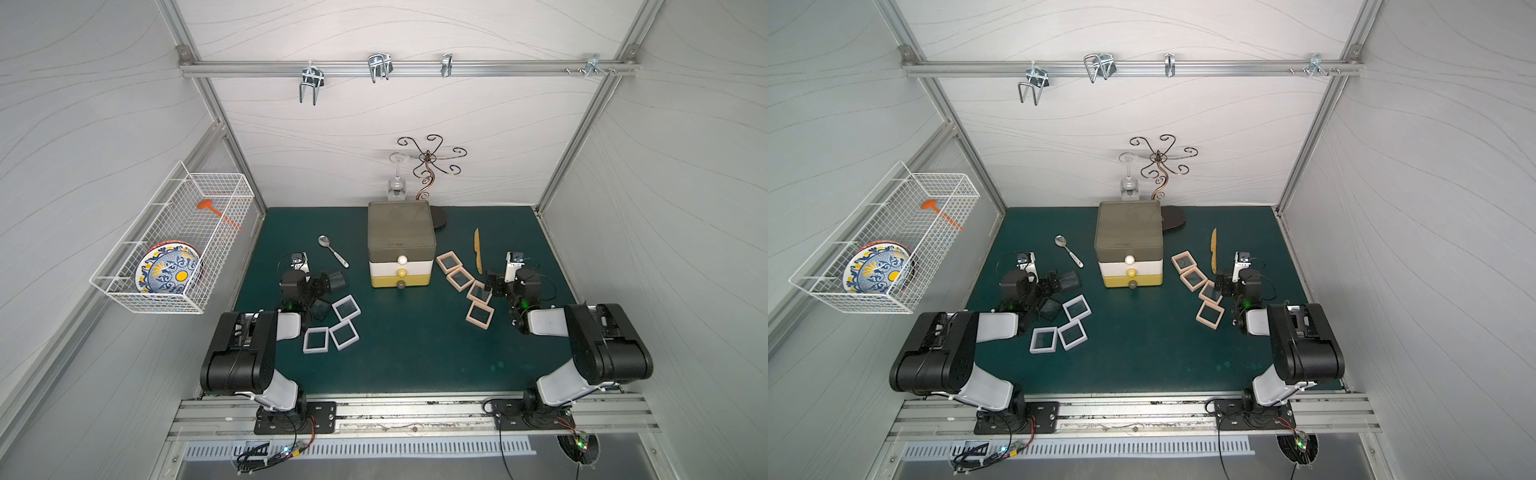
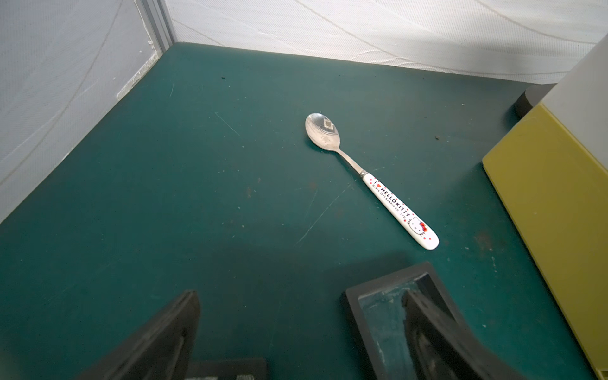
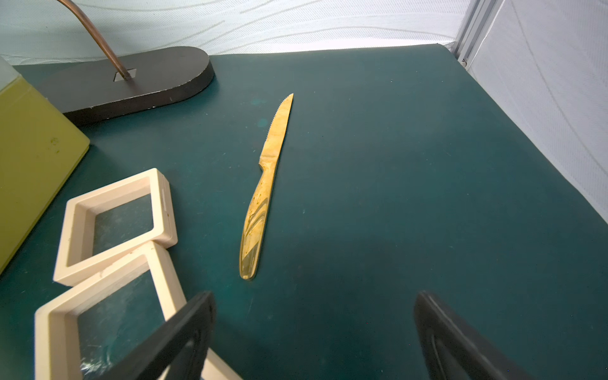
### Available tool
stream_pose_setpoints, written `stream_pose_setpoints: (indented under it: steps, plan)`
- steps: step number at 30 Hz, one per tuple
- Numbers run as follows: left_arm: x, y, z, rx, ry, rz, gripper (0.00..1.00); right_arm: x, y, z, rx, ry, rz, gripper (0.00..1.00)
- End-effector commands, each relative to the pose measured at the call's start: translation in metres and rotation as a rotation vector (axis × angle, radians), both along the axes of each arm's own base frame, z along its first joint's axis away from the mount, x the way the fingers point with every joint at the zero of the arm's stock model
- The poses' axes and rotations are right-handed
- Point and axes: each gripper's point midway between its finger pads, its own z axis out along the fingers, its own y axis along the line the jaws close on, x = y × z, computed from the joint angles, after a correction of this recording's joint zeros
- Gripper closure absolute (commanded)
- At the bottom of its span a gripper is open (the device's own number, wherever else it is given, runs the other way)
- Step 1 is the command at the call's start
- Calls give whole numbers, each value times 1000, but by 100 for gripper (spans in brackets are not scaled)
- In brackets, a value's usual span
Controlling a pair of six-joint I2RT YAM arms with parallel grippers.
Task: Place the brooch boxes into the drawer by color
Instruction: Open the drawer in the storage box.
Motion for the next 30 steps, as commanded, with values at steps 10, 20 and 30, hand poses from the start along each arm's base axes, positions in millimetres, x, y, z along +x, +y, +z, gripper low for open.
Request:
stream_pose_setpoints:
  steps: [10, 20, 30]
  plan:
    - [18, -31, 174, -273, -86, 59, 0, -3, 29, 96, 241, 131, 25, 1]
    - [-47, -87, 191, -465, -24, -104, 7, -61, 98, 132, 272, 297, 198, 1]
    - [-76, -197, 133, -558, 199, -357, 13, -85, 52, 135, 218, 266, 33, 1]
